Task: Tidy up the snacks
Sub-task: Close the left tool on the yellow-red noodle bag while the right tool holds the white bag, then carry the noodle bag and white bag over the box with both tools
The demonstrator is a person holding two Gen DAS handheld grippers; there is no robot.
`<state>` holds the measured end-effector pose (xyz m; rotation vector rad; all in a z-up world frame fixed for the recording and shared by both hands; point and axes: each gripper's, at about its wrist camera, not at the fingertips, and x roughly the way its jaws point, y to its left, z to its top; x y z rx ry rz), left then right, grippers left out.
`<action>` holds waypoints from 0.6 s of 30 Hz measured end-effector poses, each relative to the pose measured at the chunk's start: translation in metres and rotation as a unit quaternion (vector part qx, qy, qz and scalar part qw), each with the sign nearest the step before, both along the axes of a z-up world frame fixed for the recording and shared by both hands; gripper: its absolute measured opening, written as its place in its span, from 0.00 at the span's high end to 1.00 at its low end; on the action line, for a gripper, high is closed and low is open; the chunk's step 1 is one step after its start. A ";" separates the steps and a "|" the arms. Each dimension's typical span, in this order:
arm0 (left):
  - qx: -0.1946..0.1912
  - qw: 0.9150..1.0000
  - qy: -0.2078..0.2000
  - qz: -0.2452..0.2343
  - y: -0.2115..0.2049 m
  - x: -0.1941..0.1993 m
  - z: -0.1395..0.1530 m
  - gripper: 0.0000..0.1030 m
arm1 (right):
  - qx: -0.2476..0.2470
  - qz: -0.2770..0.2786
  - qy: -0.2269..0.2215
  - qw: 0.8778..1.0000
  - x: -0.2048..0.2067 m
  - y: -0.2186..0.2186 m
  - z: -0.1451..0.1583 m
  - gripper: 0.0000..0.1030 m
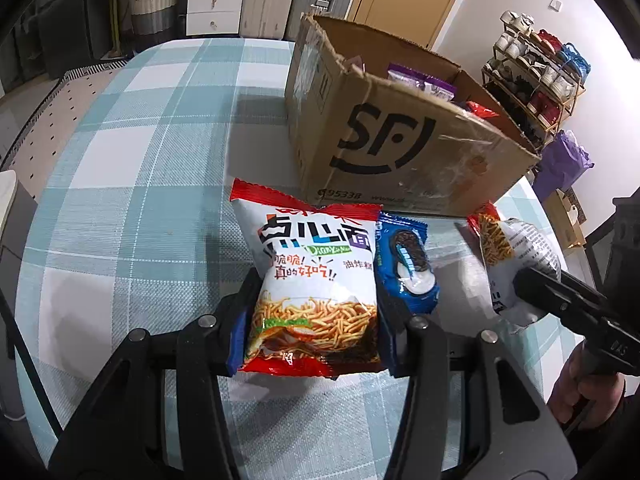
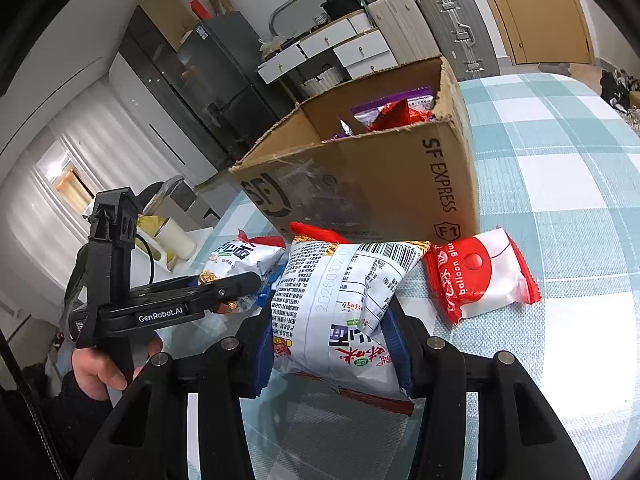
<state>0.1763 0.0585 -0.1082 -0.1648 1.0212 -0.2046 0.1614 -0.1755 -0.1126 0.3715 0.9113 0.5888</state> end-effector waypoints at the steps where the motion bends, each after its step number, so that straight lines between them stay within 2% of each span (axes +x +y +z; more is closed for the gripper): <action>1: 0.001 1.000 -0.001 0.000 0.000 -0.002 0.002 0.54 | 0.000 0.000 -0.001 1.000 0.000 0.000 0.001 0.53; 10: 0.003 1.000 -0.001 -0.007 -0.006 -0.014 0.013 0.54 | 0.002 0.004 -0.017 1.000 -0.002 0.003 0.008 0.53; 18: 0.000 1.000 -0.016 -0.017 -0.016 -0.024 0.036 0.54 | 0.008 0.011 -0.038 0.999 -0.004 0.005 0.024 0.53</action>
